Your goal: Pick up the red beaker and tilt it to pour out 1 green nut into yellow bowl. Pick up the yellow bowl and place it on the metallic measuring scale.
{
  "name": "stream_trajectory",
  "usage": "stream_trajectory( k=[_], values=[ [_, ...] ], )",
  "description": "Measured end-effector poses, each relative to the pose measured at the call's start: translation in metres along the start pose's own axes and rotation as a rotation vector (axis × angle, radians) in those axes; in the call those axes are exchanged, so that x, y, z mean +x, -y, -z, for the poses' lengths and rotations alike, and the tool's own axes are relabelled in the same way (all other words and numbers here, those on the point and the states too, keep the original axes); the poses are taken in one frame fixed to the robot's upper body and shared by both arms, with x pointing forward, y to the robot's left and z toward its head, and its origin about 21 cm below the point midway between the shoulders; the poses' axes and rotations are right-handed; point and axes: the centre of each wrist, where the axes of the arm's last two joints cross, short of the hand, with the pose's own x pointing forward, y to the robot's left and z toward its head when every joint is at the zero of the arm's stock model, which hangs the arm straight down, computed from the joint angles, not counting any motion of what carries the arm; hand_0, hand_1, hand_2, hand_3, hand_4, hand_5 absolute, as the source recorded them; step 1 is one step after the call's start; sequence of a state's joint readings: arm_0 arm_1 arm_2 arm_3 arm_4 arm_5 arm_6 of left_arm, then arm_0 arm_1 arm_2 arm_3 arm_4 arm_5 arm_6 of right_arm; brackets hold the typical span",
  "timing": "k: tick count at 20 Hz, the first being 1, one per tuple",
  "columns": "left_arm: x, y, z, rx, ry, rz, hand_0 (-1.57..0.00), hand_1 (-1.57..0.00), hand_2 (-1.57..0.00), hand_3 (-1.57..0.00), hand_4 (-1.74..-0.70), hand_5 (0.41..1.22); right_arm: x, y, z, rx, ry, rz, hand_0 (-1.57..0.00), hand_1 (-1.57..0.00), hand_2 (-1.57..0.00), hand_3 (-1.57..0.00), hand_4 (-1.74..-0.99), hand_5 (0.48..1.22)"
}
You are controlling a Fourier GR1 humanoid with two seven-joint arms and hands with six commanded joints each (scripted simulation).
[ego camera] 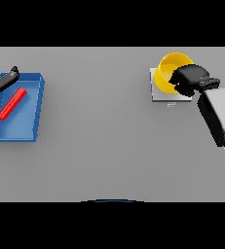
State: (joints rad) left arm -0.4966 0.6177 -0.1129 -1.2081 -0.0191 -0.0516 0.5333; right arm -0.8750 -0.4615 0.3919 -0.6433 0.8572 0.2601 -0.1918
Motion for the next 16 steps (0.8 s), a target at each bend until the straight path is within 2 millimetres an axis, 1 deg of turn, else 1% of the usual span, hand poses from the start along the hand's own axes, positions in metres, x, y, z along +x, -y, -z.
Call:
stream_trajectory(
  k=[1, 2, 4, 5, 6, 7, 8, 9, 10, 11, 14, 15, 16],
  values=[
    [-0.0004, 0.0012, 0.0002, -0.003, -0.002, -0.003, 0.0, 0.0, 0.0, 0.0, -0.84, 0.773, 0.0027, 0.0007, 0.0013, 0.004, -0.008, -0.006, -1.47, -1.28, -1.18, -0.96, -1.632, 1.145],
    [0.0028, -0.0005, -0.0003, -0.002, 0.002, -0.007, 0.0, 0.0, 0.0, 0.0, -0.84, 0.774, 0.0012, 0.0027, 0.001, 0.006, -0.008, 0.003, -1.33, -1.12, -1.01, -0.82, -1.592, 1.074],
    [-0.001, -0.0028, 0.0005, 0.001, -0.008, -0.006, 0.0, 0.0, 0.0, 0.0, -0.83, 0.768, 0.0027, 0.0029, 0.0014, 0.016, -0.025, 0.04, -0.95, -0.81, -0.71, -0.58, -1.535, 0.965],
    [0.0026, -0.0014, 0.0012, -0.002, -0.008, -0.013, 0.0, 0.0, 0.0, 0.0, -0.84, 0.764, 0.0001, 0.0032, 0.0008, 0.023, -0.02, 0.062, -0.76, -0.67, -0.58, -0.48, -1.513, 0.923],
    [-0.0022, -0.0016, 0.0003, -0.004, -0.001, -0.019, 0.0, 0.0, 0.0, 0.0, -0.84, 0.764, 0.0003, 0.0017, 0.0009, 0.033, -0.019, 0.074, -0.61, -0.56, -0.47, -0.39, -1.496, 0.89],
    [-0.0011, 0.001, 0.0004, -0.01, 0.002, -0.019, 0.0, 0.0, 0.0, 0.0, -0.84, 0.76, 0.0, 0.0023, -0.0001, 0.038, -0.013, 0.088, -0.48, -0.46, -0.38, -0.32, -1.485, 0.863],
    [-0.0016, -0.0013, 0.0, -0.005, 0.002, -0.022, 0.0, 0.0, 0.0, 0.0, -0.83, 0.754, -0.0011, 0.0062, -0.0007, 0.036, -0.017, 0.094, -0.39, -0.38, -0.3, -0.26, -1.476, 0.847],
    [-0.0024, 0.0033, 0.0008, -0.009, -0.004, -0.015, 0.0, 0.0, 0.0, 0.0, -0.83, 0.749, -0.0042, 0.0042, -0.0017, 0.041, -0.024, 0.083, -0.31, -0.3, -0.24, -0.21, -1.461, 0.833],
    [-0.0053, -0.0002, 0.0016, -0.001, -0.008, -0.014, 0.0, 0.0, 0.0, 0.0, -0.83, 0.75, -0.0009, 0.0017, 0.0013, 0.043, -0.028, 0.082, -0.25, -0.24, -0.19, -0.16, -1.448, 0.824],
    [-0.0018, -0.0001, 0.0005, 0.0, -0.003, -0.009, 0.0, 0.0, 0.0, 0.0, -0.83, 0.752, 0.0016, 0.0015, 0.0025, 0.052, -0.02, 0.068, -0.2, -0.19, -0.15, -0.13, -1.435, 0.817],
    [0.0034, -0.0033, -0.0016, 0.006, -0.001, -0.01, 0.0, 0.0, 0.0, 0.0, -0.83, 0.759, 0.0027, -0.0002, 0.0027, 0.077, -0.037, 0.051, -0.1, -0.1, -0.08, -0.07, -1.401, 0.798],
    [0.0011, -0.0016, -0.0019, 0.002, -0.004, -0.007, 0.0, 0.0, 0.0, 0.0, -0.83, 0.76, 0.0014, 0.0031, 0.0012, 0.09, -0.036, 0.047, -0.08, -0.08, -0.06, -0.05, -1.395, 0.787],
    [0.0035, 0.0019, -0.0022, -0.008, -0.001, -0.008, 0.0, 0.0, 0.0, 0.0, -0.83, 0.76, 0.0001, 0.0037, 0.0012, 0.089, -0.052, 0.044, -0.06, -0.06, -0.05, -0.04, -1.39, 0.779]
  ],
)
